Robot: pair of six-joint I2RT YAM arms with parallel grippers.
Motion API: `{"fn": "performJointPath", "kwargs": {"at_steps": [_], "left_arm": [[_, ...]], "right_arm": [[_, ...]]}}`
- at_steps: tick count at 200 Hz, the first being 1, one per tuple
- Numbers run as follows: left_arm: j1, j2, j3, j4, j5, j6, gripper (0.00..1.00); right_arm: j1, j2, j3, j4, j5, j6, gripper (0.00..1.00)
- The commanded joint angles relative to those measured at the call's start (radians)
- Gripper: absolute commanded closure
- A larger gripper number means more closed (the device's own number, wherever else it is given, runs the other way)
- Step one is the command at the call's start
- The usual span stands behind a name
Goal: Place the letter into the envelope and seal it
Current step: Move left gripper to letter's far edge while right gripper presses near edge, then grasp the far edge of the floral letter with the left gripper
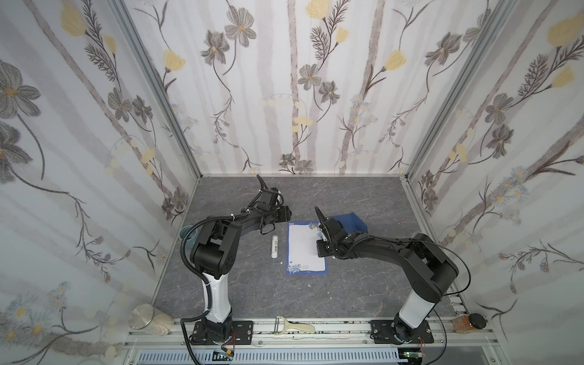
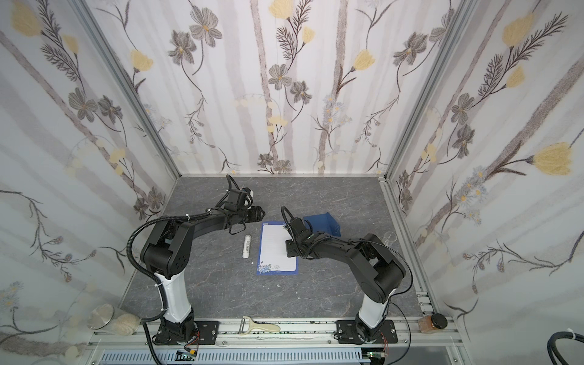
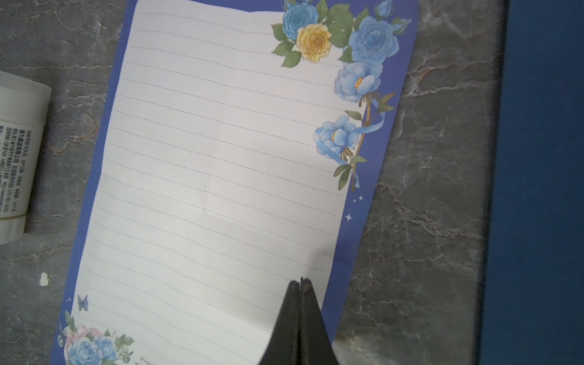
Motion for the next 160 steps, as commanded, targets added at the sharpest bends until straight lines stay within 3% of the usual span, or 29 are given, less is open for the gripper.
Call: {"fn": "performJointPath", "kwargs": {"at_steps": [1,84,160], "left_arm": [[0.002,0.009,0.013,-0.021,0.013,0.015,0.38],[0.002,-0.008,0.006,-0.044,0.015,0.022,0.42],[0.002,-0.002,0.006,-0.057,0.01,0.031,0.47]], "right_arm": [[0.001,0.011,0.001,-0.005,0.017,0.01,1.0],[-0.029,0.038,0.049,-0.068,0.079,-0.067,1.0],[-0.025,-0.012,0.048,-0.068,0.056,-0.063,1.0]]}}
